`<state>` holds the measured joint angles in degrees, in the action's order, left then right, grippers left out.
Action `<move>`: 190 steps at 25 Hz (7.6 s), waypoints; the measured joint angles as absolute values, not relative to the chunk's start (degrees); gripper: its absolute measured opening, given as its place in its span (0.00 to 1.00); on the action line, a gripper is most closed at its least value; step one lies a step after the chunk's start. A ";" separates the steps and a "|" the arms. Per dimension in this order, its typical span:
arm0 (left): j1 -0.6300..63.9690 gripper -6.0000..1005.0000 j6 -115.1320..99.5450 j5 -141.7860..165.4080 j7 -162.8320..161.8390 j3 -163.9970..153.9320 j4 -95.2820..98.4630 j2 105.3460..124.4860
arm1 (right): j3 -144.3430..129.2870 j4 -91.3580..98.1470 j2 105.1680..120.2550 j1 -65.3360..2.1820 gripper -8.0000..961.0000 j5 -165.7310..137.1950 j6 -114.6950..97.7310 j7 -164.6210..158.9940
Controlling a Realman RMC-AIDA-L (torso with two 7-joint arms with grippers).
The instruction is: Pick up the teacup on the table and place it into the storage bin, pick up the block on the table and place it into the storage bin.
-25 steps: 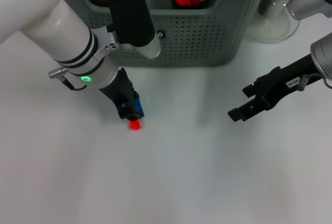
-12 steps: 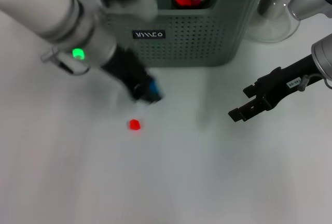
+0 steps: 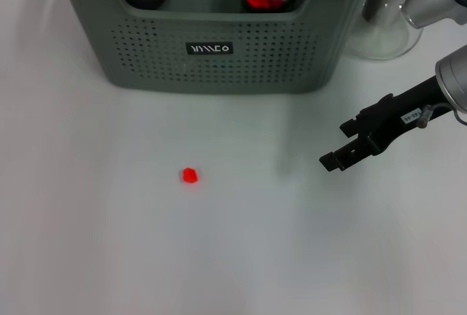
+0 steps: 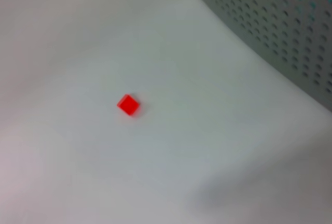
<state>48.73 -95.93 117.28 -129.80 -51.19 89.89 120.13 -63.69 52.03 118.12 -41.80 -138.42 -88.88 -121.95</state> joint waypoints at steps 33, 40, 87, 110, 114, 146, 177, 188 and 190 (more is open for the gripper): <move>57.76 0.71 -58.78 130.58 -126.87 -60.15 55.26 118.74 | -63.67 52.26 118.59 -42.30 0.98 -139.85 -88.88 -121.73; 46.98 0.83 -91.56 121.65 -121.47 -59.49 79.65 118.36 | -63.37 52.38 118.45 -42.12 0.98 -139.84 -88.96 -121.81; 37.21 0.60 -82.46 152.20 -125.68 -81.68 63.01 124.65 | -63.40 52.12 118.65 -41.63 0.98 -139.93 -88.68 -122.07; 35.10 0.24 -84.72 151.34 -126.65 -82.22 69.14 124.81 | -63.37 52.11 118.50 -41.81 0.98 -139.92 -88.44 -122.18; 34.40 0.21 -88.99 150.44 -127.54 -80.01 74.46 124.80 | -63.38 52.12 118.47 -41.85 0.98 -139.92 -88.42 -122.25; 61.68 0.29 -54.06 142.91 -131.37 -60.21 50.78 121.54 | -63.81 52.83 118.49 -42.82 0.98 -139.92 -89.57 -121.75; 24.95 0.81 -111.88 106.44 -102.63 -31.37 67.22 122.70 | -54.14 54.14 118.84 -39.86 0.98 -128.65 -93.21 -104.16; 24.65 0.86 -101.82 120.09 -85.75 -31.62 48.76 123.49 | -47.61 45.11 118.73 -37.51 0.98 -122.16 -92.28 -87.81; 25.14 0.86 -98.74 120.75 -84.11 -32.12 46.90 123.47 | -47.66 44.18 118.64 -37.47 0.98 -122.39 -91.83 -86.67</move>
